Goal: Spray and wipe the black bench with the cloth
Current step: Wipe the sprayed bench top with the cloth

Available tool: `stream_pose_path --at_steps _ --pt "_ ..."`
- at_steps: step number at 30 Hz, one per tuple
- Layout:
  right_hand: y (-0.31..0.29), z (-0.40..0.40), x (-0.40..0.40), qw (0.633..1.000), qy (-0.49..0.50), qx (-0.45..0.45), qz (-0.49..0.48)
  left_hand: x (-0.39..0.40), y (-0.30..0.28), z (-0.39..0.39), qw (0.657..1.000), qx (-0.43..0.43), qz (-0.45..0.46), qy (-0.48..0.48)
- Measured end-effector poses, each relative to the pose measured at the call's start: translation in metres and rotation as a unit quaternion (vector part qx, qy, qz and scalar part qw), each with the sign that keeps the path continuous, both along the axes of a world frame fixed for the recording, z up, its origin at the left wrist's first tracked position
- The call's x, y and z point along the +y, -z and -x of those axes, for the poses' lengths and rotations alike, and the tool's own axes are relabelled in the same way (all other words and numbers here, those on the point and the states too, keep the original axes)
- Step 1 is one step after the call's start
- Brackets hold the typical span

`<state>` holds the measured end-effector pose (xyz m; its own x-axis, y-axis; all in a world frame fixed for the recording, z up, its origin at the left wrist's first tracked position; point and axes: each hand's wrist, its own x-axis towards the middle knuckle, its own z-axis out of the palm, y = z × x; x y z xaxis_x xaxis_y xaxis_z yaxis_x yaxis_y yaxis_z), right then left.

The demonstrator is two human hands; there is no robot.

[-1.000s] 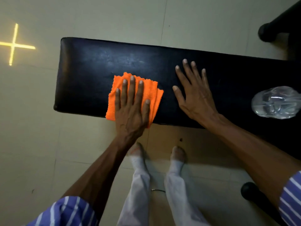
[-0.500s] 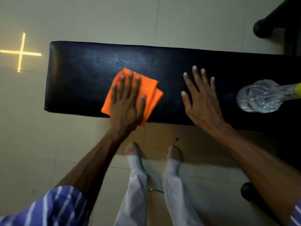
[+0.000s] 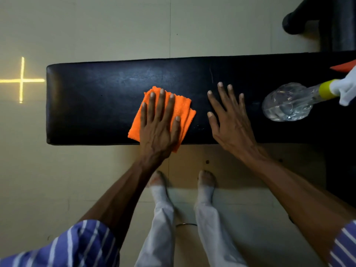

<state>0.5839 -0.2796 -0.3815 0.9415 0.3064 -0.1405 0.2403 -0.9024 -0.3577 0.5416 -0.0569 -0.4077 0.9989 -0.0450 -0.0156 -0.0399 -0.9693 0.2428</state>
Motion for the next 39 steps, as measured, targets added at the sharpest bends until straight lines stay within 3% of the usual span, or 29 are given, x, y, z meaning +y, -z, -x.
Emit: stream_pose_path --at_steps 4,9,13,17,20,25,32,34,36,39 --pt "-0.011 0.003 0.015 0.999 0.038 0.017 -0.002 0.014 -0.020 0.007 0.998 0.031 0.049 0.016" --pt "-0.019 0.009 0.057 0.997 0.051 -0.011 -0.052 0.082 -0.035 0.011 0.996 0.054 0.044 -0.061" --pt "-0.016 0.017 0.116 0.996 0.003 -0.033 -0.078 0.122 -0.038 0.010 0.997 0.060 0.034 -0.037" --pt "0.007 0.027 0.153 0.996 -0.071 -0.053 -0.019 0.138 -0.037 0.010 0.997 0.063 0.038 -0.012" --pt "0.020 0.031 0.148 0.994 -0.072 -0.084 0.021 0.139 -0.034 0.008 0.997 0.063 0.043 0.007" --pt "0.022 0.050 0.123 0.993 0.019 -0.095 0.062 0.122 -0.030 -0.002 0.994 0.056 0.066 0.062" --pt "0.019 0.036 0.093 0.957 0.259 -0.097 0.084 0.087 -0.017 -0.022 0.990 0.048 0.067 0.114" --pt "0.023 0.047 0.108 0.961 0.242 -0.106 0.077 0.079 -0.014 -0.024 0.987 0.051 0.056 0.139" --pt "0.024 0.070 0.105 0.977 0.165 -0.101 0.086 0.073 -0.013 -0.023 0.985 0.066 0.040 0.154" --pt "0.019 0.076 0.060 0.987 0.088 -0.096 0.090 0.071 -0.012 -0.023 0.985 0.078 0.023 0.156"
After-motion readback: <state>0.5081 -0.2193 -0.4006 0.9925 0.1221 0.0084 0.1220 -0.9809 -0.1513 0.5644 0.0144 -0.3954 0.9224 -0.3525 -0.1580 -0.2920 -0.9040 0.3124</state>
